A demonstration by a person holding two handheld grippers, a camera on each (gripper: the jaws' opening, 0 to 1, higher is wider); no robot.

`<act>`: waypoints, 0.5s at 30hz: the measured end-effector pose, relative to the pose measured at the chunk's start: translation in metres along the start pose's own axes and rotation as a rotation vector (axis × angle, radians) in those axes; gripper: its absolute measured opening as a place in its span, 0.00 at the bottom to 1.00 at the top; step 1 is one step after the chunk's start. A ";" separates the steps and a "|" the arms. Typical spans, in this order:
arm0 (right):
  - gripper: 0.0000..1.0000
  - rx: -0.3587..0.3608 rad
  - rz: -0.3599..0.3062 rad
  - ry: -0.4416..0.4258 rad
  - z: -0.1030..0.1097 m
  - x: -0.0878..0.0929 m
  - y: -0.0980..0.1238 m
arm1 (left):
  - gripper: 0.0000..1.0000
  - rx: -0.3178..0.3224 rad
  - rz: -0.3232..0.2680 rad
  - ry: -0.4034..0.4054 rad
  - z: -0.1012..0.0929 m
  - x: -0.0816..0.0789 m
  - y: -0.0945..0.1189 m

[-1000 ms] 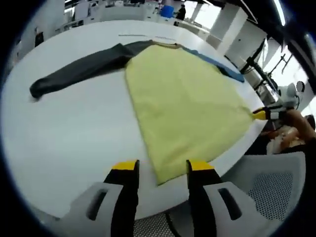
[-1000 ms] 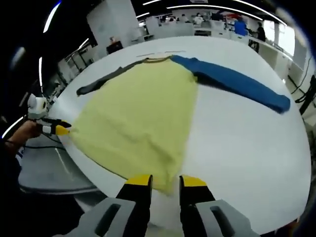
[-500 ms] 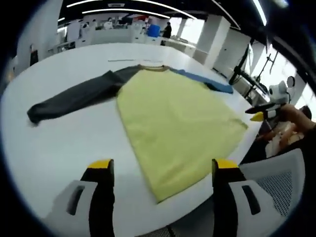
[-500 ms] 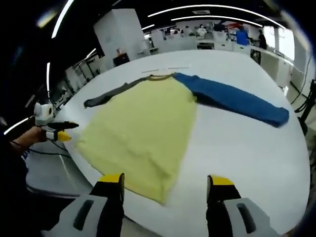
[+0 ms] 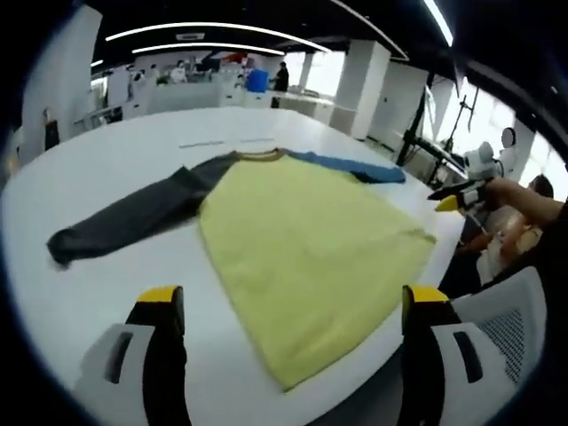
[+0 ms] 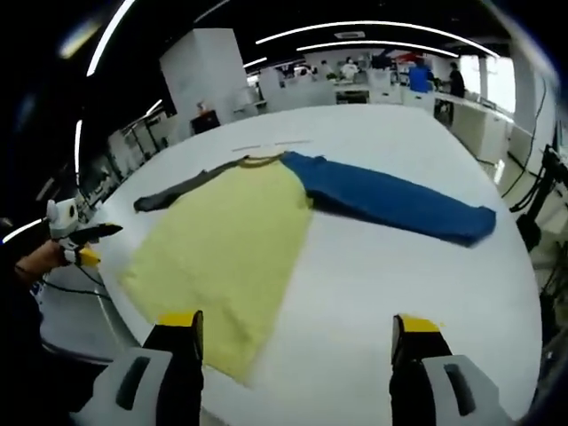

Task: Fold the garment on the visible template until the final outline fits inside the template.

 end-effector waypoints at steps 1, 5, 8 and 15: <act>0.91 0.003 -0.001 -0.005 -0.004 -0.001 0.000 | 0.99 0.003 -0.004 -0.006 -0.001 -0.002 0.000; 0.93 0.029 0.015 -0.013 -0.020 -0.005 -0.001 | 0.99 0.020 -0.034 -0.032 -0.005 -0.010 0.000; 0.94 0.039 0.001 -0.028 -0.032 -0.012 0.000 | 0.99 0.030 -0.062 -0.044 -0.007 -0.016 -0.001; 0.91 0.072 -0.032 -0.066 -0.066 -0.028 -0.003 | 0.99 0.048 -0.163 -0.110 -0.012 -0.031 -0.002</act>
Point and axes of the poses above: the point that each gripper's makers call its tool centre point, and the gripper's own axes: y roughly backward along the fingers, z roughly to its left, x roughly out of its underside, the point moved 7 cm from there along y, roughly backward along the fingers, and after that the axes turned 2 degrees about -z, right-handed, at the moved point
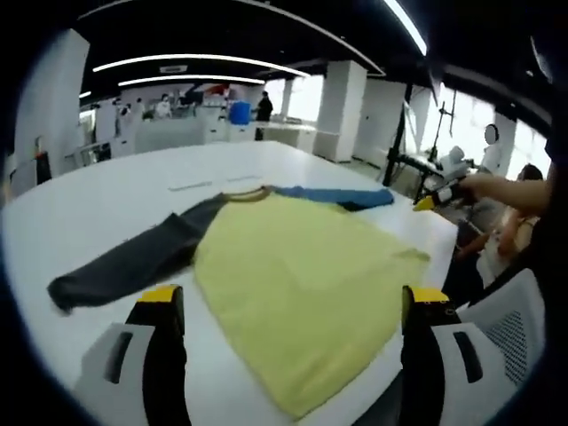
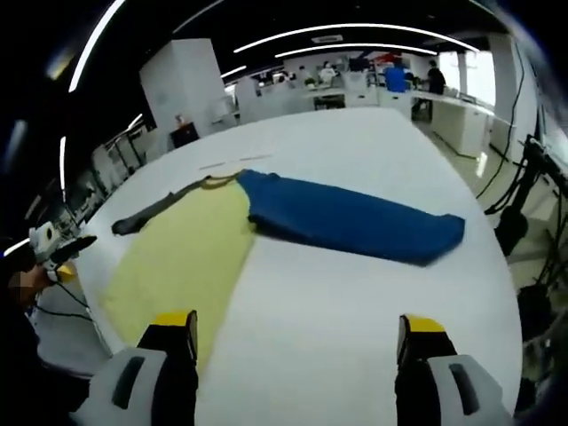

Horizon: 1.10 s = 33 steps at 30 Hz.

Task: Fold the garment on the visible template until the final outline fits inside the template.

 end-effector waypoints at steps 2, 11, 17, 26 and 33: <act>0.89 0.013 -0.012 -0.021 -0.006 -0.004 -0.001 | 0.99 0.002 -0.012 -0.005 0.000 -0.002 -0.001; 0.78 0.097 -0.040 -0.042 -0.046 -0.024 -0.009 | 0.98 0.006 -0.046 -0.034 0.003 -0.007 -0.003; 0.67 0.186 -0.106 -0.044 -0.075 -0.041 -0.014 | 0.90 0.002 -0.041 -0.089 0.005 -0.008 -0.006; 0.47 0.271 -0.042 -0.090 -0.105 -0.037 -0.029 | 0.91 0.008 -0.041 -0.072 0.005 -0.003 -0.009; 0.38 0.297 -0.047 -0.079 -0.112 -0.039 -0.038 | 0.93 0.014 -0.010 -0.082 0.007 0.001 -0.008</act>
Point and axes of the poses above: the point that each gripper's makers call its tool centre point, and the gripper's own axes: y roughly backward along the fingers, z roughly to its left, x roughly out of its underside, the point moved 7 cm from there along y, roughly backward along the fingers, and after that the axes turned 2 degrees about -z, right-handed, at the moved point
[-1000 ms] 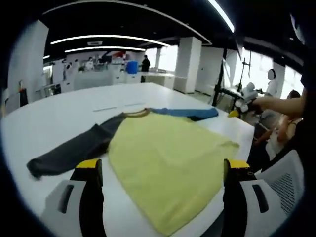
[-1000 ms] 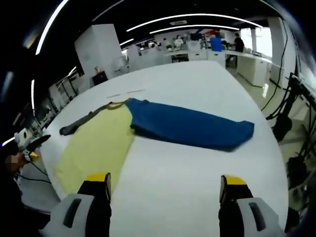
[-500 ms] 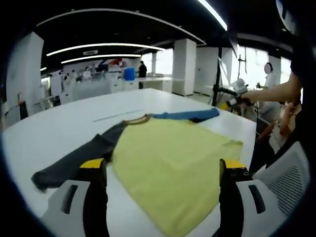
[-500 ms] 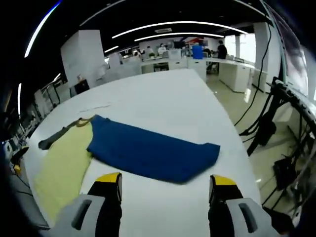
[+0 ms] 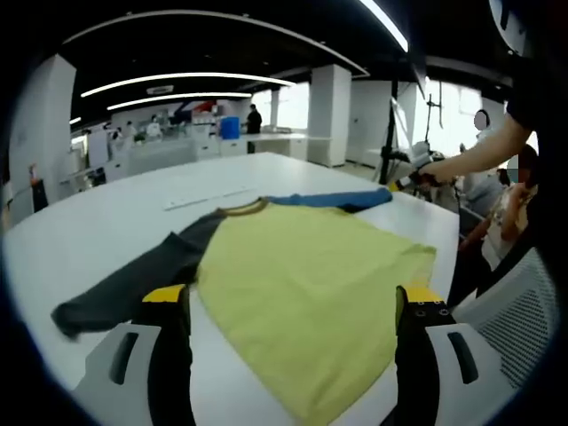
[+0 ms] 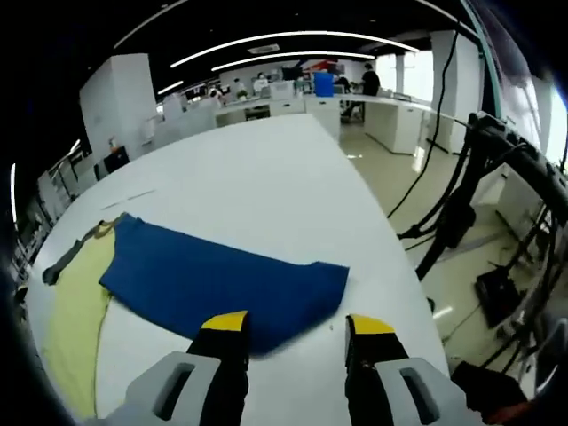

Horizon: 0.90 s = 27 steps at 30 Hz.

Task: Fold the garment on the visible template until the final outline fits inside the template.

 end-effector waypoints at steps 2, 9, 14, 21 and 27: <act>0.34 0.002 0.000 0.003 -0.001 -0.001 -0.003 | 0.93 -0.010 -0.004 0.020 0.001 0.000 0.001; 0.23 0.022 0.004 0.010 -0.003 -0.003 -0.011 | 0.93 -0.021 0.003 0.025 0.000 0.001 0.002; 0.10 0.055 0.018 0.016 -0.009 -0.003 -0.013 | 0.93 -0.030 0.020 0.028 -0.001 0.006 0.006; 0.02 0.058 0.028 -0.009 -0.014 -0.002 -0.011 | 0.94 -0.034 0.031 0.034 -0.001 0.011 0.008; 0.00 0.056 0.030 -0.048 -0.014 -0.004 -0.004 | 0.94 -0.026 0.038 0.023 -0.002 0.012 0.007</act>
Point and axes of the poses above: the point that each gripper's makers call its tool centre point, and the gripper's own axes: y roughly backward along the fingers, z roughly to its left, x roughly out of its underside, the point moved 7 cm from there along y, roughly backward along the fingers, and after that the axes turned 2 degrees about -z, right-handed, at the moved point
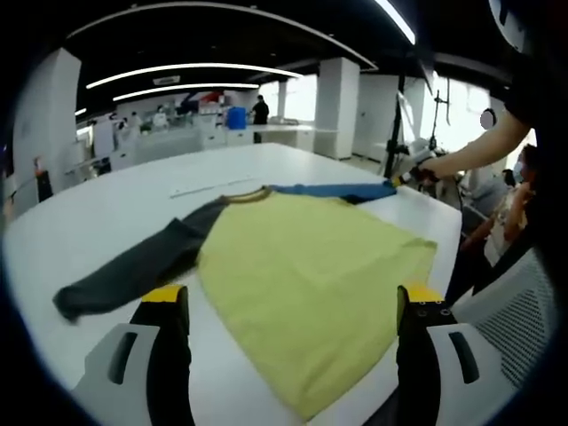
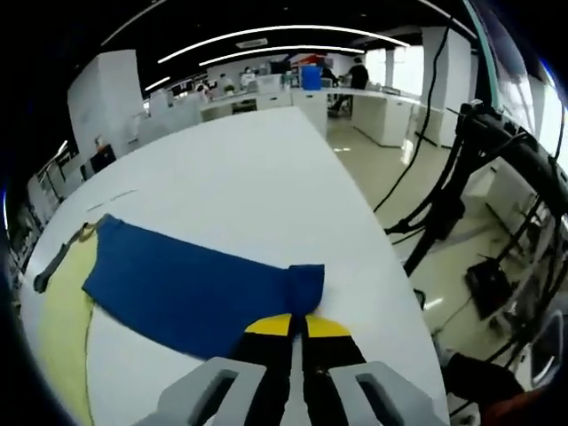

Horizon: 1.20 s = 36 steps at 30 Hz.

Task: Fold the garment on the visible template until the final outline fits inside the template.

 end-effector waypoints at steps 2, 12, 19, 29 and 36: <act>0.00 -0.006 0.000 0.001 0.001 -0.001 0.002 | 0.94 0.000 -0.001 -0.002 0.000 -0.001 0.000; 0.00 -0.035 -0.054 -0.040 0.012 -0.015 0.014 | 0.97 0.004 0.005 -0.008 -0.001 0.000 0.000; 0.00 -0.061 -0.082 -0.048 0.024 -0.027 0.018 | 0.99 -0.002 -0.008 0.002 0.000 0.000 0.002; 0.00 -0.097 -0.108 -0.038 0.048 -0.044 0.024 | 0.99 -0.016 -0.023 0.004 -0.001 -0.002 0.007; 0.00 -0.108 -0.089 0.000 0.065 -0.048 0.022 | 0.99 -0.008 -0.011 0.002 -0.001 0.000 0.008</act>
Point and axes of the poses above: the point that each gripper's makers call its tool centre point, and the gripper's own axes: y roughly backward along the fingers, z roughly to its left, x roughly out of its underside, the point moved 7 cm from there along y, roughly backward along the fingers, and after that the axes turned 2 degrees about -z, right-handed, at the moved point
